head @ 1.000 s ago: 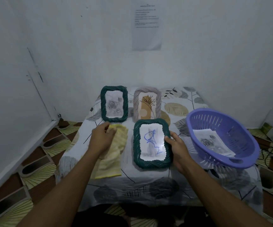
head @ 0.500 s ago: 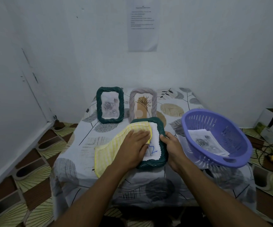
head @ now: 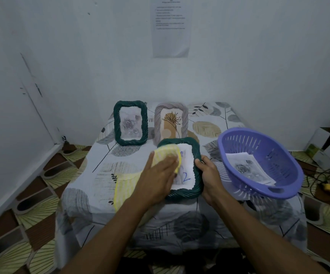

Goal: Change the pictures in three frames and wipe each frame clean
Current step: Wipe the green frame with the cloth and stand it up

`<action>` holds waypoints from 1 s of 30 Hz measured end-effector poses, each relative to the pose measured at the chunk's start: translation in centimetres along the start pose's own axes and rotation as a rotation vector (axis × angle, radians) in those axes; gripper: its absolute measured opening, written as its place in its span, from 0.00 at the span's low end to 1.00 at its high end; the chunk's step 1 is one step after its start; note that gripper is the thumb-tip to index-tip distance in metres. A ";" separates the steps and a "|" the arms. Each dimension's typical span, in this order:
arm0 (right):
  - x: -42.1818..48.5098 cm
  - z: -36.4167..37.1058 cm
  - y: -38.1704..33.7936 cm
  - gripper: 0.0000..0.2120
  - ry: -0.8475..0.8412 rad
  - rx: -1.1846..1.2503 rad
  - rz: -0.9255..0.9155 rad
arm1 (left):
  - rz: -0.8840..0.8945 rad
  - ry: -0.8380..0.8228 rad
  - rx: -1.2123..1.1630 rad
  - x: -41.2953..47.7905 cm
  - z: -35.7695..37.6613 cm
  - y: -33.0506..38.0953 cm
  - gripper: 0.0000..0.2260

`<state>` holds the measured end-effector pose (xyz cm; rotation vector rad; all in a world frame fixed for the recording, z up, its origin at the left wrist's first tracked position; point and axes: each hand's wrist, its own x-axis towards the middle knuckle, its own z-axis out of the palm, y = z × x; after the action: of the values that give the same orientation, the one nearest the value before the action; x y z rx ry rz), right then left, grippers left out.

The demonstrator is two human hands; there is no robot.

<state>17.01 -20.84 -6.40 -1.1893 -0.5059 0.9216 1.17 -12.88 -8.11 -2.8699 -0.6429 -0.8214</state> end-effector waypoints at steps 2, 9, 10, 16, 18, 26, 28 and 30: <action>-0.3 0.4 -0.1 0.10 -0.027 0.009 -0.001 | -0.071 -0.010 -0.010 1.5 -0.6 -0.5 0.20; -0.4 0.0 -0.9 0.11 -0.056 0.037 -0.004 | 0.098 -0.055 -0.096 0.5 -0.4 0.7 0.20; -0.5 0.1 -0.6 0.11 -0.065 0.040 -0.007 | 0.037 -0.017 -0.080 0.7 -0.3 0.1 0.21; -0.2 0.4 -0.6 0.10 0.014 0.096 -0.011 | 0.014 -0.018 -0.095 1.0 -0.6 -0.4 0.20; 0.7 0.1 -1.3 0.10 0.062 0.116 -0.030 | 0.110 -0.015 -0.137 -0.1 -0.6 0.4 0.19; 0.7 1.1 -1.4 0.08 0.064 0.137 -0.063 | -0.085 0.009 -0.142 1.1 -1.0 0.4 0.20; 1.0 0.9 -2.0 0.09 0.084 0.128 -0.070 | 0.047 -0.052 -0.172 1.1 -1.0 1.3 0.20; 1.3 0.5 -2.3 0.10 0.080 0.110 -0.066 | 0.157 -0.091 -0.173 0.6 -1.0 1.9 0.20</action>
<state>18.09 -19.65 -4.23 -1.0993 -0.4228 0.8313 1.95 -14.56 -6.89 -3.0799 -0.3646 -0.7624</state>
